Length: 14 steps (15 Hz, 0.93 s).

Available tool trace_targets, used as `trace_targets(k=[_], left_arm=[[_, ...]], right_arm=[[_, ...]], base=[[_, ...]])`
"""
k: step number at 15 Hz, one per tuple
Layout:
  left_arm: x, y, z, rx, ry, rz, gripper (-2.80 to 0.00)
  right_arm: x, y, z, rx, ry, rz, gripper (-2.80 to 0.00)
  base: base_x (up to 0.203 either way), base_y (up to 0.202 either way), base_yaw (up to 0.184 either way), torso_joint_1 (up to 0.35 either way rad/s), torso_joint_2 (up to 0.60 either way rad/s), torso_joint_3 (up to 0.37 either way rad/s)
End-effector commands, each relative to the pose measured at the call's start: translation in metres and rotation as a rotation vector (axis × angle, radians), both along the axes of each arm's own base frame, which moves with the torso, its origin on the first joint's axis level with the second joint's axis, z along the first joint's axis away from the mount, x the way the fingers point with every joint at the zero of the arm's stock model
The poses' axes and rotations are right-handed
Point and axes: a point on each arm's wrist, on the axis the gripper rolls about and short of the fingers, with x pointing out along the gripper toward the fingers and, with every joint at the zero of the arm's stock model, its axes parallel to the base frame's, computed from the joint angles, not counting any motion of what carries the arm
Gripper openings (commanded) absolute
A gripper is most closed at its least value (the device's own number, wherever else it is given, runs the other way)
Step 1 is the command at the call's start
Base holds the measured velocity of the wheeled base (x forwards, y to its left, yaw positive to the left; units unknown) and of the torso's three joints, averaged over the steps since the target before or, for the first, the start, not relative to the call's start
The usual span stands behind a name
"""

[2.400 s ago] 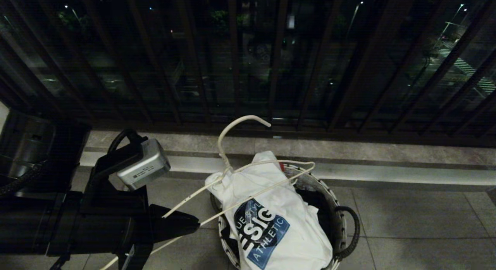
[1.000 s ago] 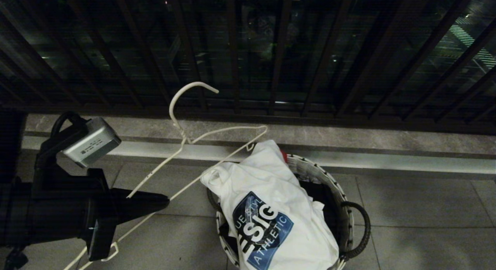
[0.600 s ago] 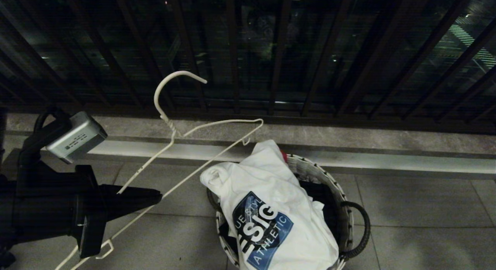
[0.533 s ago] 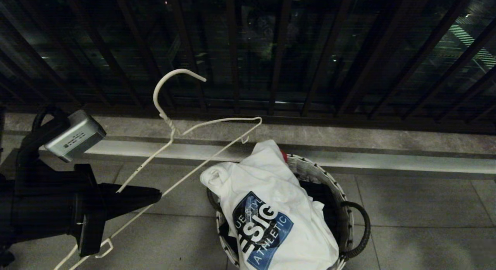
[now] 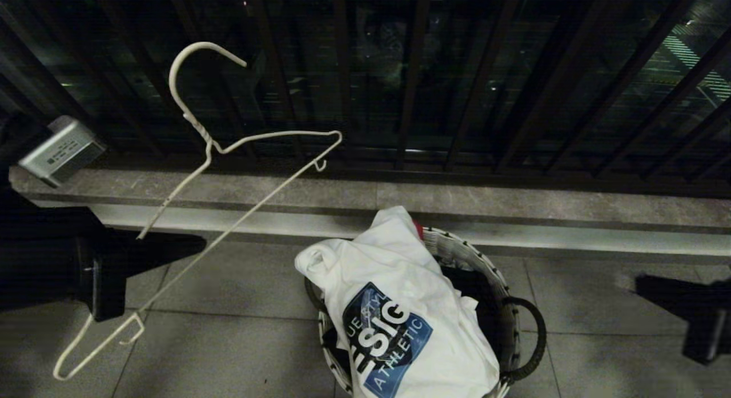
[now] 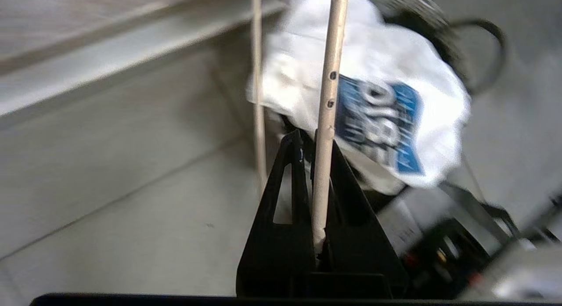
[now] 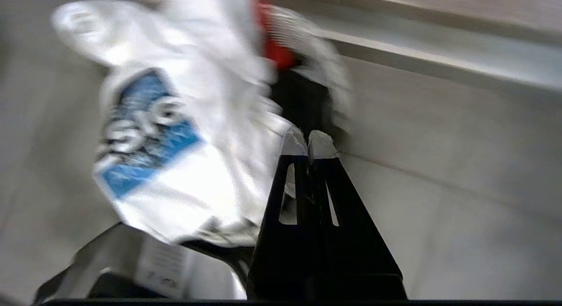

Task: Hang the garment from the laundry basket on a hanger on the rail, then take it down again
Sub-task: Pick up clothes from the basket

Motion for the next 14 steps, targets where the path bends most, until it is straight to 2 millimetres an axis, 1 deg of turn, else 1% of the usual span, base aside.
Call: trace_targets(k=[1,3,5,10,11,12,14], left_arm=[[0.001,0.005,0.005,-0.003,-0.017,0.030,-2.80],[0.001,0.007,0.005,-0.002,-0.020,0.045,-2.80],[0.000,0.009,0.006,-0.001,-0.027,0.057,-2.80],[-0.002,0.010,0.011,-0.003,-0.051,0.062,-2.80],[-0.003,0.011,0.011,-0.003,-0.053,0.064,-2.80],[-0.003,0.011,0.011,-0.003,-0.053,0.065,-2.80],[-0.003,0.012,0.012,-0.002,-0.057,0.069,-2.80]], right_arm=[[0.042,0.047,-0.013,-0.049,0.095,0.121,-2.80],[0.060,0.084,-0.015,-0.058,0.091,0.158,-2.80],[0.081,0.113,-0.024,-0.065,0.095,0.173,-2.80],[0.139,0.169,-0.072,-0.076,0.103,0.188,-2.80],[0.148,0.180,-0.076,-0.068,0.086,0.194,-2.80],[0.153,0.191,-0.076,-0.055,0.061,0.204,0.00],[0.152,0.208,-0.077,-0.056,0.037,0.204,0.00]], base=[[0.000,0.000,0.000,0.000,0.00,0.000],[0.000,0.000,0.000,0.000,0.00,0.000],[0.000,0.000,0.000,0.000,0.00,0.000],[0.000,0.000,0.000,0.000,0.00,0.000],[0.000,0.000,0.000,0.000,0.00,0.000],[0.000,0.000,0.000,0.000,0.00,0.000],[0.000,0.000,0.000,0.000,0.00,0.000]])
